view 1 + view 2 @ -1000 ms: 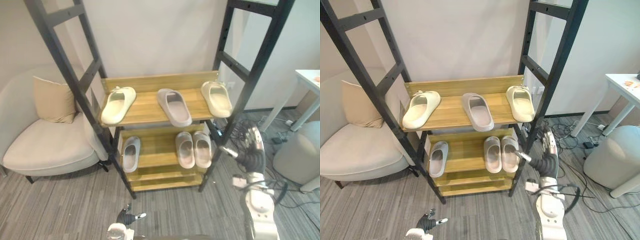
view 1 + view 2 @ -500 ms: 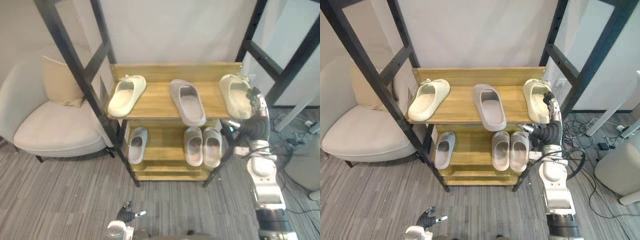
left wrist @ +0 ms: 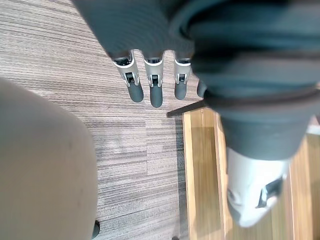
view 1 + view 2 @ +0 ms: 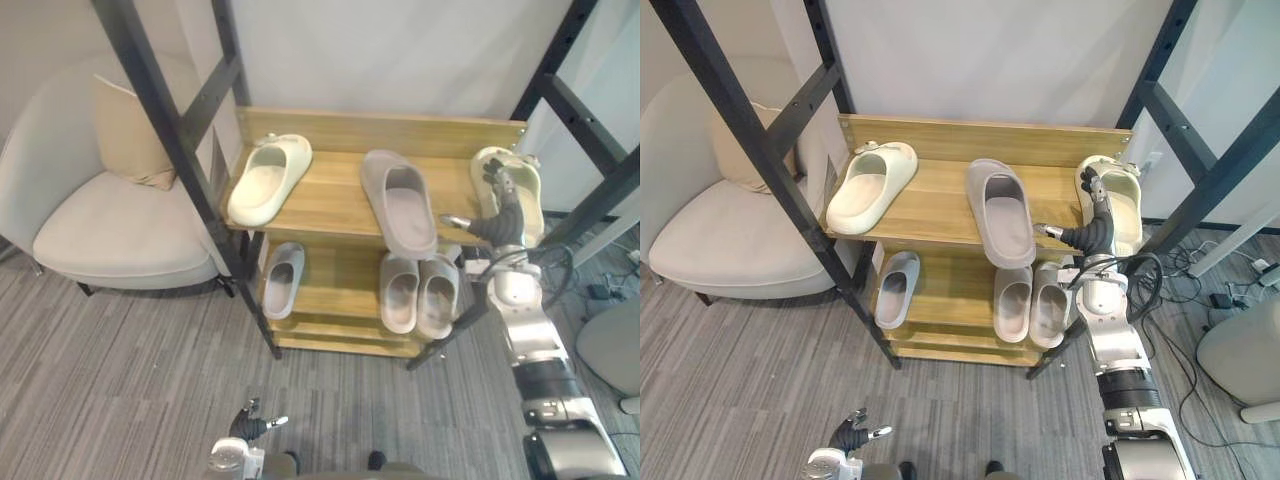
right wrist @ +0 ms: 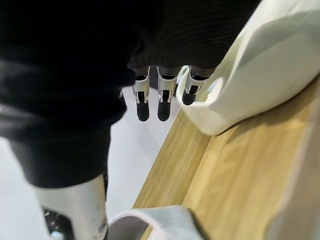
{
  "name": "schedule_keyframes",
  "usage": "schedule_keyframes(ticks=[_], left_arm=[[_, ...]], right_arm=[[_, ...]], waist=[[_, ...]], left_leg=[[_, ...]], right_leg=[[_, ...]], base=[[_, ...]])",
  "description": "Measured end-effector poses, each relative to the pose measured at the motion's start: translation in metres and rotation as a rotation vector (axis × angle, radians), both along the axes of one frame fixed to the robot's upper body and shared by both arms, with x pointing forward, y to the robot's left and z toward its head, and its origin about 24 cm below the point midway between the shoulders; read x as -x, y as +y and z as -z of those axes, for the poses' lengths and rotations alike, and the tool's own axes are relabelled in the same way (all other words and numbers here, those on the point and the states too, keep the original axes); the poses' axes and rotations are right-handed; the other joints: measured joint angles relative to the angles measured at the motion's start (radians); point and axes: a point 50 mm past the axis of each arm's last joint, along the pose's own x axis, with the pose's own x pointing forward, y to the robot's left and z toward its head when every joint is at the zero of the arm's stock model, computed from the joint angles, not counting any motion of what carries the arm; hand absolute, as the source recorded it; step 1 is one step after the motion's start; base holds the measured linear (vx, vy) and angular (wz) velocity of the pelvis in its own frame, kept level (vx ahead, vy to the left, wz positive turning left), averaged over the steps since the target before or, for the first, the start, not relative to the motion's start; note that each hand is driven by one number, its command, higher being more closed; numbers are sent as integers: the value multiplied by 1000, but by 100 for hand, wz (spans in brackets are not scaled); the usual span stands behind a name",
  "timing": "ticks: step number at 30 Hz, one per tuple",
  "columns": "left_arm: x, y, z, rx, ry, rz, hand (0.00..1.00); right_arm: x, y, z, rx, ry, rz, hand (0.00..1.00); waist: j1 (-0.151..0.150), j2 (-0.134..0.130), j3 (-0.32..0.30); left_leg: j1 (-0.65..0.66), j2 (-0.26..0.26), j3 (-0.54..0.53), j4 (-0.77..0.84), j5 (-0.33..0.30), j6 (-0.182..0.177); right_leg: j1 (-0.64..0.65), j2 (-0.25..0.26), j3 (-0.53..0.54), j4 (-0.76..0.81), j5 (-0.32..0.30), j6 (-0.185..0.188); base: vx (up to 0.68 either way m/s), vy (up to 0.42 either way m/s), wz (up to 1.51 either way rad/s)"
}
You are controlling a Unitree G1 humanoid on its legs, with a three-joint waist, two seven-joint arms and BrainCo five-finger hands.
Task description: Organize the slippers on the shoe rack
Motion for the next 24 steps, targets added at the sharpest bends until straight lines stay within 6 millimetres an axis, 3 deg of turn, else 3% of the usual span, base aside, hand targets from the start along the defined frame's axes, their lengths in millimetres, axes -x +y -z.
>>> schedule_keyframes(ticks=[7,14,24], left_arm=[[-2,2,-1,0,-12,-16,0],[-4,4,-3,4,-24,-32,0],[-8,7,-6,10,-47,-54,0]], right_arm=[[-16,16,-17,40,-24,-57,0],[-26,17,-21,63,11,-57,0],[-43,15,-26,99,77,-38,0]], waist=[[2,-9,19],[6,-16,32],[30,-28,41]], left_leg=[[18,-7,-25,-74,60,-13],[16,-8,-47,-125,106,-21],[-3,-10,-56,-124,113,-24]], right_leg=[[-3,-7,-23,-4,1,1],[-21,-7,-28,-6,-5,9],[-36,-8,-28,-6,-3,12]], base=[[-66,-39,10],[-76,-38,5],[1,-1,1]])
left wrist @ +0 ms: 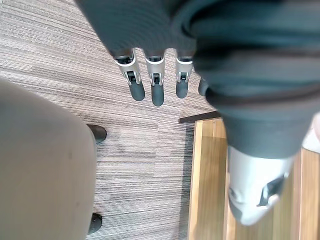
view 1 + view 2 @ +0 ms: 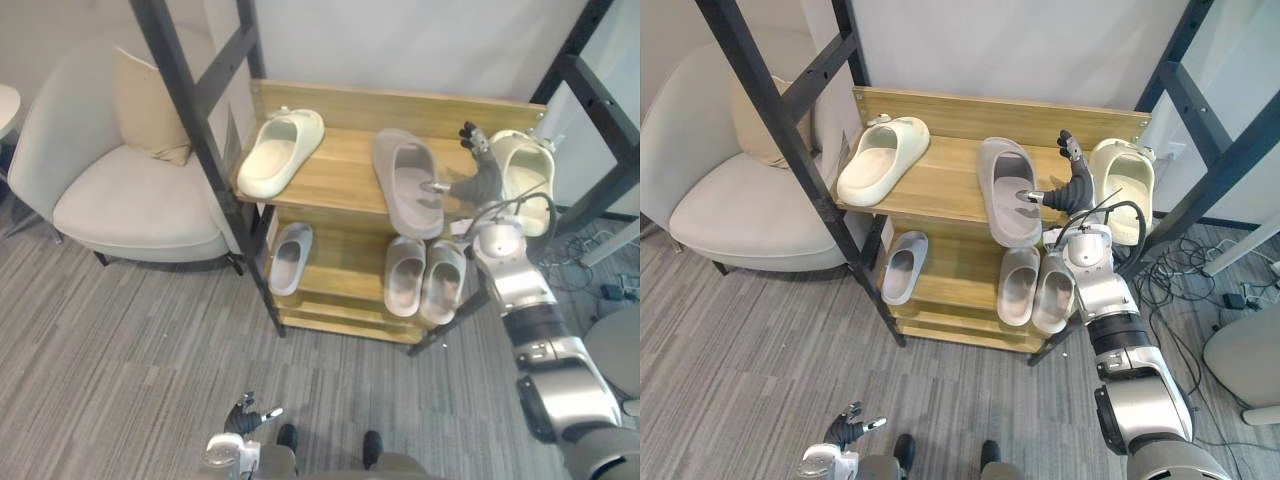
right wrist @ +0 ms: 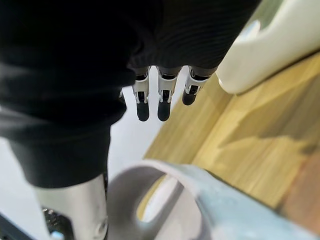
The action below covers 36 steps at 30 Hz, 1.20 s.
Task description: Organize the slippers on the shoe rack
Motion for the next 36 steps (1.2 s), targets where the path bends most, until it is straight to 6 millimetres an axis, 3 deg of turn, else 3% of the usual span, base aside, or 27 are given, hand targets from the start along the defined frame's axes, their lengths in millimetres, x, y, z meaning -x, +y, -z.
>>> schedule_keyframes(ticks=[11,12,22,31,36], left_arm=[[0,1,0,14,-3,-24,0],[0,1,0,18,-5,-27,0],[-5,0,-3,44,-43,-59,0],[-7,-1,-4,48,-47,-58,0],[-6,-1,-3,46,-43,-54,0]], right_arm=[[-13,-1,-4,21,47,37,0],[-16,-3,-6,18,52,46,100],[-28,-3,-30,-61,36,54,100],[-27,0,-29,-131,30,8,100],[-12,8,-14,-120,3,-56,100]], waist=[[6,1,2],[6,6,6],[11,20,39],[19,21,42],[18,19,43]], left_leg=[[-19,2,-10,1,-4,2],[-27,5,-11,2,-4,1],[-66,19,-38,-14,17,-1],[-55,24,-35,-38,39,-11],[-27,30,-11,-55,45,-12]], right_leg=[[-17,2,1,3,7,1],[-24,5,2,3,16,1],[-61,20,-9,3,46,-4],[-62,25,4,3,49,-7],[-55,29,24,3,49,-6]], base=[[16,3,2],[-26,6,-3],[-21,-2,6],[-3,-3,0],[0,-5,-13]])
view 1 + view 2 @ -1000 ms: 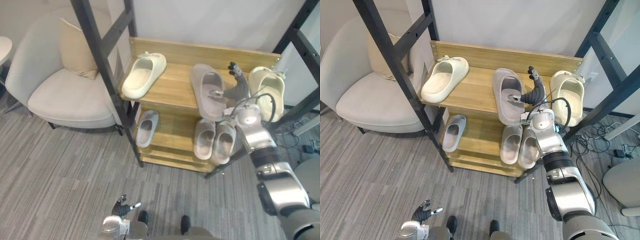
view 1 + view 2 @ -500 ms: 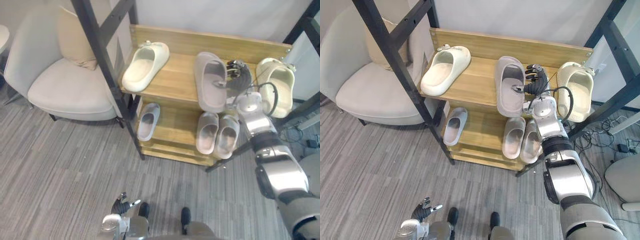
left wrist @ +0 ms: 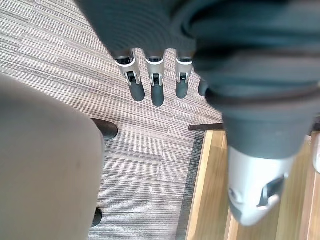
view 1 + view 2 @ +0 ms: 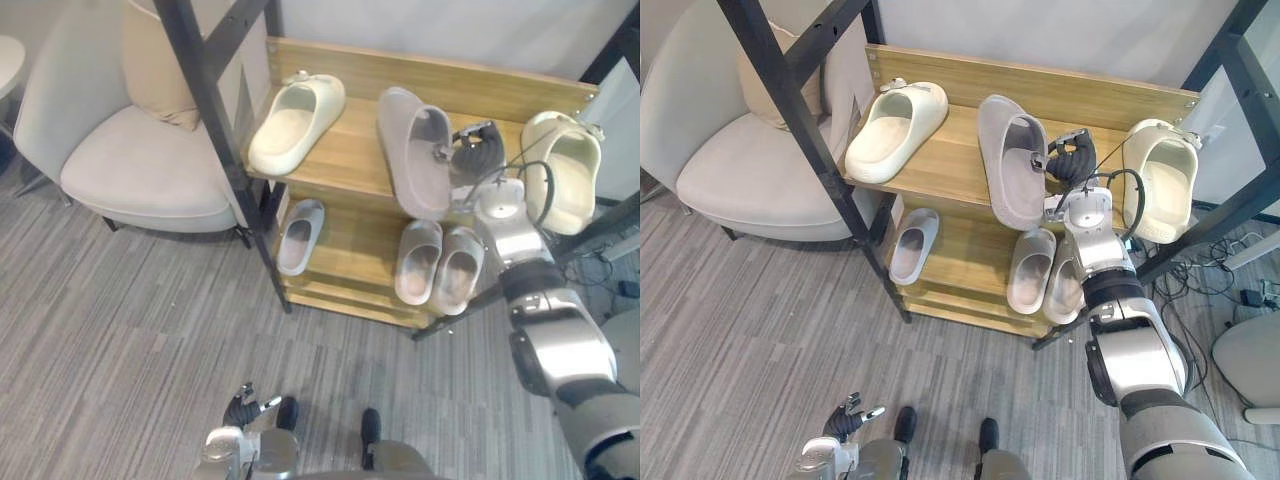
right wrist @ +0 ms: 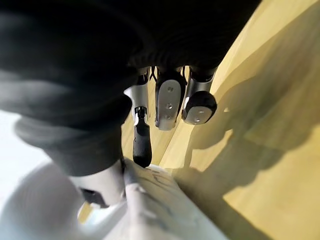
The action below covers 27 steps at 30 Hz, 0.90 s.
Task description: Organize the slippers on the shoe rack
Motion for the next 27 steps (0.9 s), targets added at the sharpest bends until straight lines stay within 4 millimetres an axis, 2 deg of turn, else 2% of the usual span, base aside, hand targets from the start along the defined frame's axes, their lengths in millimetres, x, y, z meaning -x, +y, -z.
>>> schedule_keyframes(ticks=[4,6,11,16,24,27], left_arm=[[4,1,2,-4,18,1,0],[4,1,2,-5,24,2,0],[6,3,3,-14,37,13,0],[10,7,4,-33,54,26,0],[18,9,7,-44,83,28,0],[20,9,8,-47,90,37,0]], right_arm=[[22,8,20,-11,-17,-54,100],[34,14,27,-25,-34,-87,100],[61,6,27,-78,-115,-92,100],[91,20,25,-145,-218,-166,100],[124,35,36,-275,-245,-251,100],[137,36,52,-306,-194,-268,100]], waist=[[-24,0,0],[-27,-2,0],[-39,-9,-5],[-47,-34,-32],[-54,-47,-72],[-58,-45,-78]], left_leg=[[17,0,10,-5,0,0],[31,-1,25,-16,4,-3],[44,-5,26,-16,9,-3],[62,-5,52,-17,5,-5],[87,-7,80,-18,-6,1],[112,-7,79,-15,-11,1]], right_leg=[[10,0,12,-1,-2,2],[13,-2,23,-3,-8,8],[24,-5,34,-4,-20,8],[28,-4,57,-4,-21,10],[31,-7,80,-2,-22,11],[61,-8,77,-6,-23,13]], base=[[6,-1,-10],[0,-5,-19],[-1,-1,-2],[17,12,-13],[20,16,-11],[23,5,0]])
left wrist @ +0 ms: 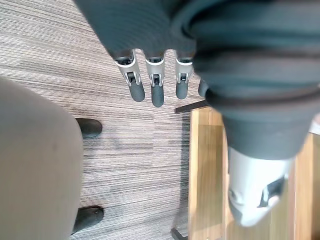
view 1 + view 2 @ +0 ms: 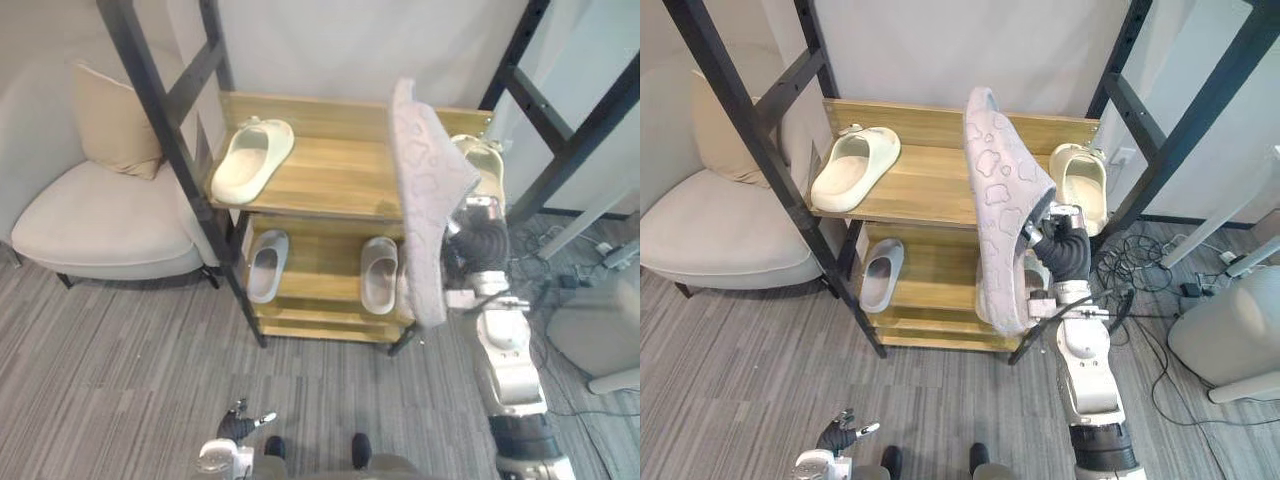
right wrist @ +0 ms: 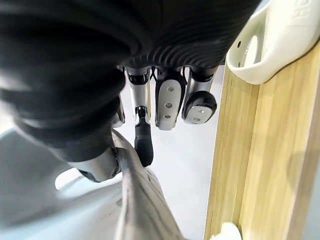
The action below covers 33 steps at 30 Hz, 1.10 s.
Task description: Organize the slippers on the shoe rack
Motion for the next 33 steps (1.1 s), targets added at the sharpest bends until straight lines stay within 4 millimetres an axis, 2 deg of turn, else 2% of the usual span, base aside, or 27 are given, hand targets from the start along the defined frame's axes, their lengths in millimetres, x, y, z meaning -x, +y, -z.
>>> schedule_keyframes(ticks=[4,7,9,11,12,16,18,20,22,23,24,27,29,33], left_arm=[[3,-1,2,1,16,7,0],[1,-3,1,16,7,19,0],[-6,-6,-2,22,-24,23,0],[-15,-5,-6,20,-62,28,0],[-34,10,-15,-28,-110,53,0],[-11,15,-5,-33,-11,45,0],[-2,15,-4,-32,-5,44,0],[-12,15,-9,-28,-50,36,0],[-24,12,-13,-24,-83,16,0],[-29,8,-14,-15,-94,12,0],[-34,8,-16,-13,-110,10,0],[-40,7,-20,-12,-146,-7,0],[-45,5,-24,-8,-176,-17,0],[-57,-2,-33,1,-242,-32,0]], right_arm=[[18,6,31,12,126,-23,100],[23,11,45,51,185,-51,100],[20,11,51,85,212,-50,100],[12,9,62,107,262,-49,100],[-14,-3,59,238,271,9,100],[-15,-7,61,256,279,33,100],[-26,-8,45,293,221,30,100],[-50,-22,3,357,78,112,100],[-69,-39,-26,375,9,221,100],[-74,-45,-34,369,-2,262,100],[-75,-47,-41,360,-22,285,100],[-80,-44,-63,351,-94,302,100],[-82,-42,-86,355,-170,324,100],[-82,-43,-127,355,-302,375,100]], waist=[[-2,8,-14],[-13,23,-7],[-15,67,26],[-15,94,63],[-14,112,195],[-7,104,227],[-8,108,234],[7,112,247],[27,112,316],[37,113,344],[44,112,366],[70,104,377],[85,104,378],[98,99,381]], left_leg=[[4,-3,-3,9,-18,-4],[-92,0,-12,153,-76,-10],[-208,22,-24,369,-165,-4],[-291,39,-32,493,-211,-4],[-491,24,-58,701,-280,-2],[-504,14,-70,704,-279,-3],[-591,12,-81,803,-303,-10],[-802,16,-83,1056,-389,-10],[-930,14,-101,1211,-439,-23],[-982,12,-113,1254,-448,-31],[-1028,7,-126,1287,-451,-36],[-1145,-3,-139,1374,-468,-51],[-1205,-3,-149,1418,-474,-58],[-1301,-9,-182,1480,-483,-74]], right_leg=[[13,-5,-8,-9,-15,2],[-54,-3,-10,79,-50,-7],[-100,28,-16,162,-65,-9],[-171,49,-18,272,-103,-11],[-405,43,-23,560,-215,-7],[-433,27,-42,599,-229,-14],[-521,21,-70,704,-272,-22],[-738,9,-67,970,-356,-20],[-868,13,-72,1126,-416,-20],[-914,13,-80,1171,-430,-23],[-955,8,-91,1209,-440,-25],[-1080,-4,-96,1318,-471,-31],[-1142,-4,-101,1368,-483,-33],[-1229,-9,-126,1432,-502,-41]], base=[[-5,7,5],[-56,-15,5],[-85,9,-3],[-312,27,0],[-520,21,16],[-169,-10,14],[-56,-8,-2],[-93,-2,-13],[-127,-1,1],[-113,-10,15],[-98,-10,22],[-30,-10,10],[0,0,0],[-6,-46,6]])
